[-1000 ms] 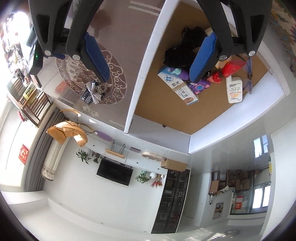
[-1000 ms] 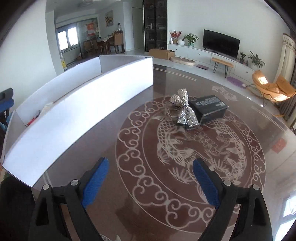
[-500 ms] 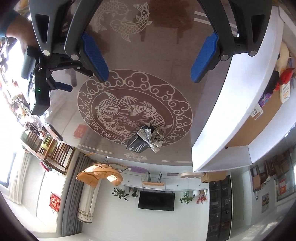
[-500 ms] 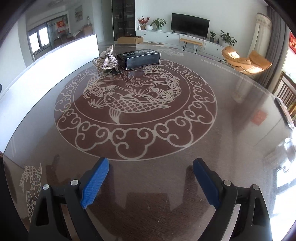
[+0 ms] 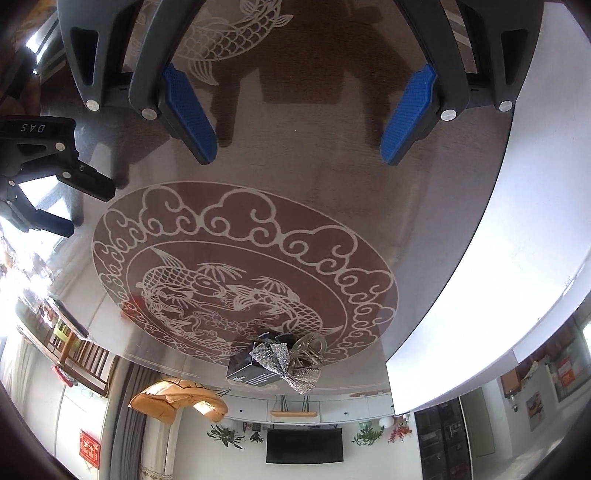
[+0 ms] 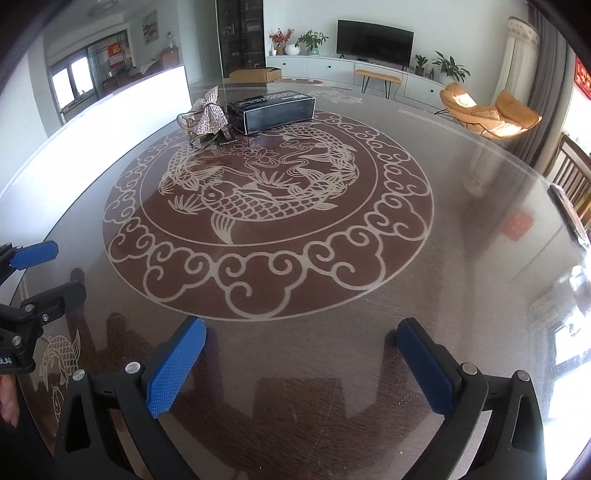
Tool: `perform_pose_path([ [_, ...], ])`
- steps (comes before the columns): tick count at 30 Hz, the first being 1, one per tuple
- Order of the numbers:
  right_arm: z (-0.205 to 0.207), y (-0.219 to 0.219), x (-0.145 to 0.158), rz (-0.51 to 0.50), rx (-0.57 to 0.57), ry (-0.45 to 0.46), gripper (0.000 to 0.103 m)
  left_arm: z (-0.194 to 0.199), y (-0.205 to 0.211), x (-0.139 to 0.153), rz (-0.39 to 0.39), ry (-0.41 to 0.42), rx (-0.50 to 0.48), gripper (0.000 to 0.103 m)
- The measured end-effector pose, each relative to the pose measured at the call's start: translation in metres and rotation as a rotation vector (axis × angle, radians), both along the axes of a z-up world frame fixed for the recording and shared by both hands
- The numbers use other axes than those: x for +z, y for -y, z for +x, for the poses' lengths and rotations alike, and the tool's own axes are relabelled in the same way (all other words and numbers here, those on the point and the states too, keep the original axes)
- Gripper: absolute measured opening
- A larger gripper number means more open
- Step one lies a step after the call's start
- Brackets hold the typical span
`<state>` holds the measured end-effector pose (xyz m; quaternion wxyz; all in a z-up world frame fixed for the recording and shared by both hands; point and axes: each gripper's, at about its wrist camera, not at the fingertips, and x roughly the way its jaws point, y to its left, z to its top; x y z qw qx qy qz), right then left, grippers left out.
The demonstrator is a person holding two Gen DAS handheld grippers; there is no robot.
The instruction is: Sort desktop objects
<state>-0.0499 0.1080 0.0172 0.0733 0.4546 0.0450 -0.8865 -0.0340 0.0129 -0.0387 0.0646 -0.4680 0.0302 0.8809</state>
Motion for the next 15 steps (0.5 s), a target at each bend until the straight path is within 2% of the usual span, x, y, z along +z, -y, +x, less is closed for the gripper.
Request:
perform_pose_path([
  [5, 0.000, 0.000, 0.000, 0.000, 0.000, 0.000, 0.103, -0.004, 0.010, -0.003, -0.005, -0.027, 0.047, 0.091],
  [11, 0.000, 0.000, 0.000, 0.000, 0.000, 0.000, 0.103, -0.002, 0.011, -0.003, -0.008, -0.034, 0.057, 0.092],
  [13, 0.000, 0.000, 0.000, 0.000, 0.000, 0.000, 0.103, -0.003, 0.013, -0.003, -0.009, -0.023, 0.071, 0.102],
  [15, 0.000, 0.000, 0.000, 0.000, 0.000, 0.000, 0.103, -0.006, 0.017, -0.005, -0.006, -0.016, 0.084, 0.103],
])
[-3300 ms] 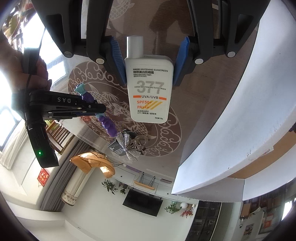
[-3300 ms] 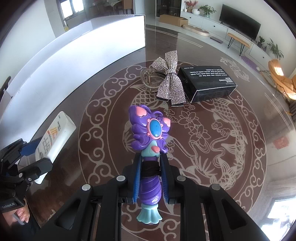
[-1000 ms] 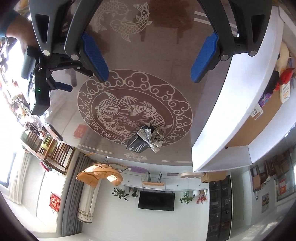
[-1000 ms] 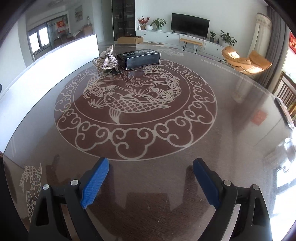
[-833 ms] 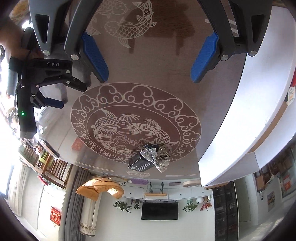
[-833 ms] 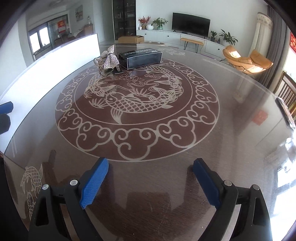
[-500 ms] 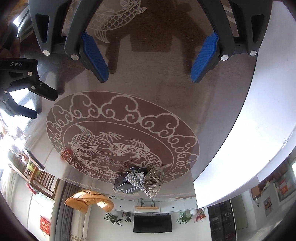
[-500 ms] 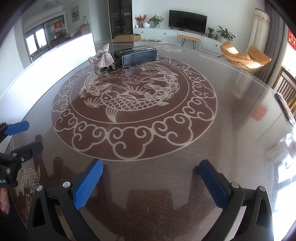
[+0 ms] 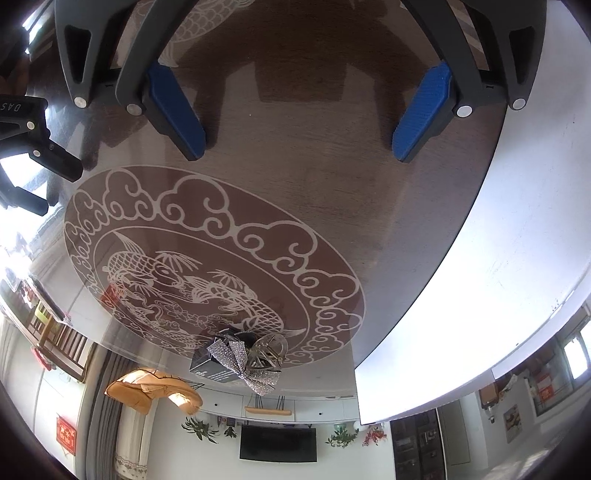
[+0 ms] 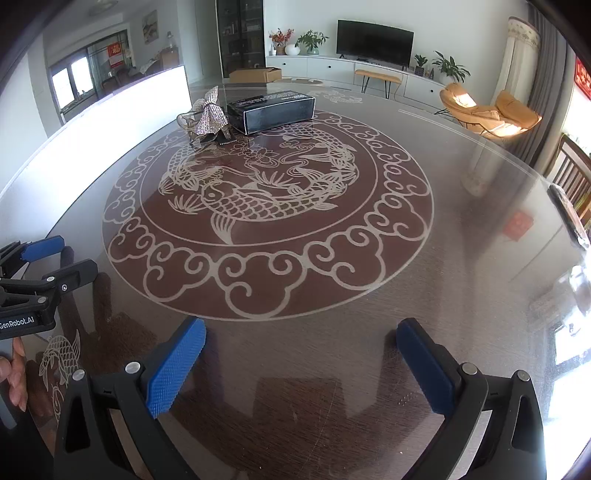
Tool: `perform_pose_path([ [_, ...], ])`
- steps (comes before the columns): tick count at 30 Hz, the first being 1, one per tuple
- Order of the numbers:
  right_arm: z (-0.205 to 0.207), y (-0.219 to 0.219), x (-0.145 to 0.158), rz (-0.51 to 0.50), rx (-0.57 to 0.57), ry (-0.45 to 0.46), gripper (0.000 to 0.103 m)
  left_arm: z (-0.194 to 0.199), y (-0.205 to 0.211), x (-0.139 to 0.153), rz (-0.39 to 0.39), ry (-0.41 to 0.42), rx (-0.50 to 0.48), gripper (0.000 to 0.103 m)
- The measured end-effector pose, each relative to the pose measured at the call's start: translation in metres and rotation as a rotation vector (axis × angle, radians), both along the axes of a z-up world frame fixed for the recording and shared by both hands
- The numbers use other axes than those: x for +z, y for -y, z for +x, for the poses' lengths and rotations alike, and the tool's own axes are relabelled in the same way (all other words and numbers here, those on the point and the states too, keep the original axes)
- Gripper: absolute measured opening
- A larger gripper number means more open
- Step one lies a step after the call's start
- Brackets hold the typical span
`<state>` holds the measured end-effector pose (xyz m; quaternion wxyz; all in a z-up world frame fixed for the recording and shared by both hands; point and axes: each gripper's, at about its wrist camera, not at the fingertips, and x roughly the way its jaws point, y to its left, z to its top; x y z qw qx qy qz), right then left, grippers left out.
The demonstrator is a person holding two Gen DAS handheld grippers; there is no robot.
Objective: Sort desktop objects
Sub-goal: 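Reach the right tool to the black odor-removing bar box and close on it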
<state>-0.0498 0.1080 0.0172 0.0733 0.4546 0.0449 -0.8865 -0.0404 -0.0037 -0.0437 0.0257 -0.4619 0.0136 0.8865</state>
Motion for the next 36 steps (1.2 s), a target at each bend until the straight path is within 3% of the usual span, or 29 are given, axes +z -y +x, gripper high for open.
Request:
perform_pose_path([
  [8, 0.000, 0.000, 0.000, 0.000, 0.000, 0.000, 0.103, 0.001, 0.011, 0.000, 0.004, 0.000, 0.061, 0.103],
  [22, -0.008, 0.002, 0.000, 0.001, 0.015, 0.013, 0.103, 0.003, 0.010, 0.001, -0.002, 0.000, 0.062, 0.103],
  [26, -0.053, 0.012, 0.011, -0.023, 0.046, 0.008, 0.103, 0.002, 0.010, 0.000, -0.001, 0.000, 0.062, 0.103],
  [30, -0.135, 0.017, 0.044, -0.070, -0.017, -0.044, 0.103, 0.002, 0.010, 0.000, -0.001, 0.000, 0.062, 0.103],
  [36, -0.259, 0.024, 0.047, -0.274, -0.221, 0.082, 0.103, 0.002, 0.010, 0.000, 0.001, 0.000, 0.061, 0.103],
])
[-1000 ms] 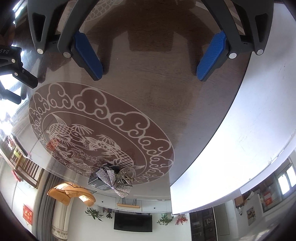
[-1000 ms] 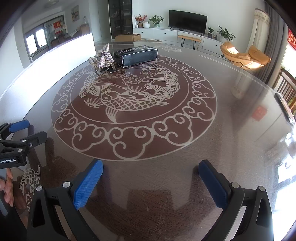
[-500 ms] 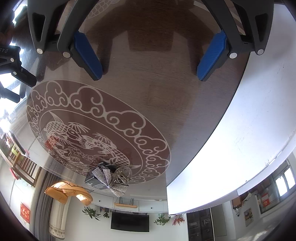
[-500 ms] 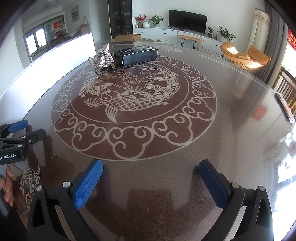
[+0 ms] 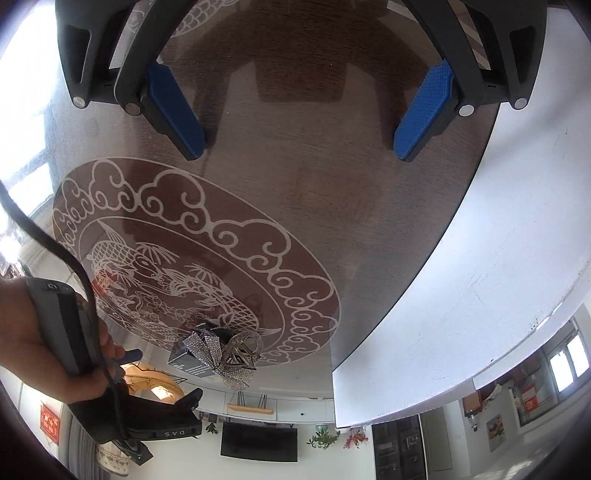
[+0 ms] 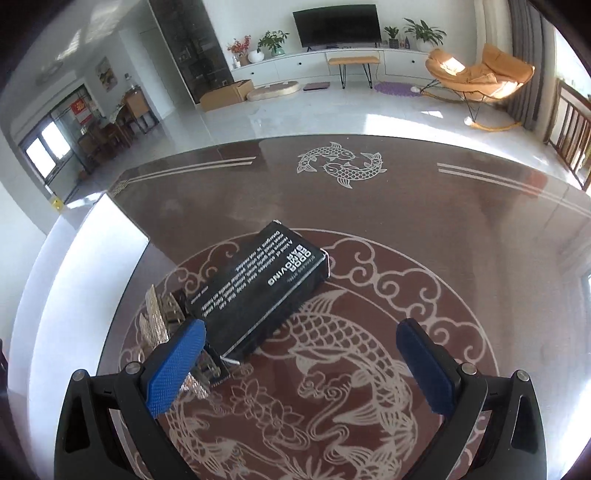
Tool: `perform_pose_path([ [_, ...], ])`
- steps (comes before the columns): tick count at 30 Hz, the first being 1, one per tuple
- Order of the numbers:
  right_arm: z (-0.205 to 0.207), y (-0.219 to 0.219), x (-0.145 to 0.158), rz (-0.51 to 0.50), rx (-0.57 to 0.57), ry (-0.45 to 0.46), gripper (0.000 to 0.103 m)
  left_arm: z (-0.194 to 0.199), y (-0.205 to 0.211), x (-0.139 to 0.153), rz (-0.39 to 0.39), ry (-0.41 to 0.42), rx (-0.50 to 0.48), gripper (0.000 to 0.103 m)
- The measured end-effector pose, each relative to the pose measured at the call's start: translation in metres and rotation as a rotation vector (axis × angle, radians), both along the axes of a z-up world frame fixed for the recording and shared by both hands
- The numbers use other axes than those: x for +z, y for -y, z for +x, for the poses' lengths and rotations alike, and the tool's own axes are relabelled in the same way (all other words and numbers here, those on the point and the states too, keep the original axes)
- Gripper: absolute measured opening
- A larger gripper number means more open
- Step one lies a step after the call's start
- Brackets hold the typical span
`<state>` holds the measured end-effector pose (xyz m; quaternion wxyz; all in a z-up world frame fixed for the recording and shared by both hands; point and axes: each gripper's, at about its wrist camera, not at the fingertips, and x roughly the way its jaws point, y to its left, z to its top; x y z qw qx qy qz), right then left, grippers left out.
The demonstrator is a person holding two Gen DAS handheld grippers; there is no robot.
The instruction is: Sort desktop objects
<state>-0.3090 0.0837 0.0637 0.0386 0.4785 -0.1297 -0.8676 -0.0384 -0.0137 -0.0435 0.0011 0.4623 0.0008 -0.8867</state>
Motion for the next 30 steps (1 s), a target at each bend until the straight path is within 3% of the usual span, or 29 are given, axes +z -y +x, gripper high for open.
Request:
perform_pose_path([
  [2, -0.023, 0.010, -0.009, -0.015, -0.044, 0.034, 0.103, 0.000, 0.000, 0.001, 0.003, 0.000, -0.001, 0.103],
  [4, -0.040, 0.026, -0.020, 0.046, -0.057, 0.079, 0.103, -0.001, -0.001, 0.001, 0.002, 0.001, 0.000, 0.103],
  [7, -0.047, 0.050, -0.037, 0.115, -0.005, 0.125, 0.101, -0.001, 0.000, 0.001, 0.003, 0.001, 0.000, 0.103],
  [8, -0.043, 0.059, -0.035, 0.156, 0.025, 0.097, 0.091, -0.002, -0.001, 0.002, 0.002, 0.001, 0.000, 0.103],
  [9, -0.037, 0.067, -0.034, 0.155, 0.076, 0.068, 0.072, -0.001, -0.001, 0.002, 0.002, 0.001, 0.001, 0.103],
  [10, -0.031, 0.074, -0.033, 0.148, 0.136, 0.053, 0.061, -0.001, -0.001, 0.002, 0.003, 0.001, 0.001, 0.103],
  [14, 0.021, 0.096, -0.036, 0.221, 0.338, 0.030, 0.060, 0.000, -0.001, 0.004, 0.005, 0.000, -0.001, 0.103],
  [17, 0.072, 0.085, -0.038, 0.200, 0.407, 0.025, 0.060, 0.001, 0.000, 0.005, 0.015, -0.004, -0.002, 0.103],
  [19, 0.095, 0.057, -0.038, 0.168, 0.355, 0.020, 0.060, 0.001, 0.000, 0.006, 0.018, -0.005, -0.001, 0.103],
  [24, 0.128, -0.041, -0.037, 0.053, 0.075, 0.012, 0.060, 0.005, -0.004, 0.005, 0.011, -0.002, -0.029, 0.103],
  [30, 0.163, -0.105, -0.036, 0.129, -0.033, 0.030, 0.060, 0.008, -0.013, 0.005, 0.009, 0.000, -0.091, 0.103],
])
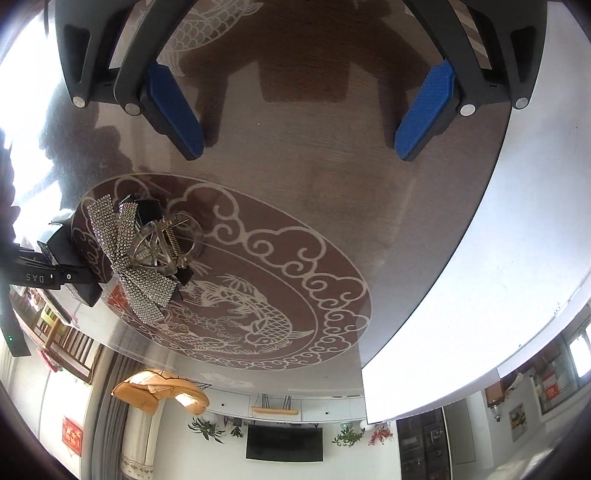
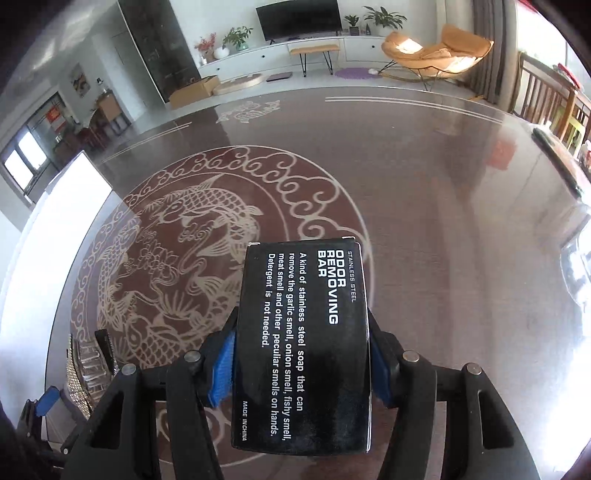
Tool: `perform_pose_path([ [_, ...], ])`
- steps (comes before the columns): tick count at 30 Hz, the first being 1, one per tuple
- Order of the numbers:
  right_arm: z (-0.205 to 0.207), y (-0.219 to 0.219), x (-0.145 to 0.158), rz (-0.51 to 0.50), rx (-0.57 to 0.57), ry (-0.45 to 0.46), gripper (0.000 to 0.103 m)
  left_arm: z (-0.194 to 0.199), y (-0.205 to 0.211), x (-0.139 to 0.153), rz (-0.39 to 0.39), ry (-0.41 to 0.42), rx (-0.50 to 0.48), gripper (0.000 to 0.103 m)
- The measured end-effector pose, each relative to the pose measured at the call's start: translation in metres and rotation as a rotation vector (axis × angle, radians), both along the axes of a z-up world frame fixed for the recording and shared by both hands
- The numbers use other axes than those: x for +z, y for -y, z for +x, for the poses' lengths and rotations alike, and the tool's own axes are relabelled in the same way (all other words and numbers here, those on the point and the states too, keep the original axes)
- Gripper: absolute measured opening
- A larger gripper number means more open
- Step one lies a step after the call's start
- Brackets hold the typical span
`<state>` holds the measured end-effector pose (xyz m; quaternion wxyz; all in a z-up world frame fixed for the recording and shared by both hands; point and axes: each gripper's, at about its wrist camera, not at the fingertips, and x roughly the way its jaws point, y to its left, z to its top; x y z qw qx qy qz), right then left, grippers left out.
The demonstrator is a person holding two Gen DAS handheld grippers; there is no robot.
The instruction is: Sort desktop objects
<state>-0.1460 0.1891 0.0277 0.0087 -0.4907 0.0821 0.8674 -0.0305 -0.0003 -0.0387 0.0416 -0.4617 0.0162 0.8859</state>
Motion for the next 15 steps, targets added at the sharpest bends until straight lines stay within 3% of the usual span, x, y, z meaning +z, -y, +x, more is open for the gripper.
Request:
perform_pose_path([
  [6, 0.043, -0.006, 0.000, 0.092, 0.083, -0.025, 0.060, 0.003, 0.002, 0.000, 0.015, -0.004, 0.002, 0.103],
  [15, 0.108, 0.022, -0.005, 0.128, 0.123, -0.093, 0.060, 0.004, -0.001, 0.000, 0.003, -0.002, 0.001, 0.103],
])
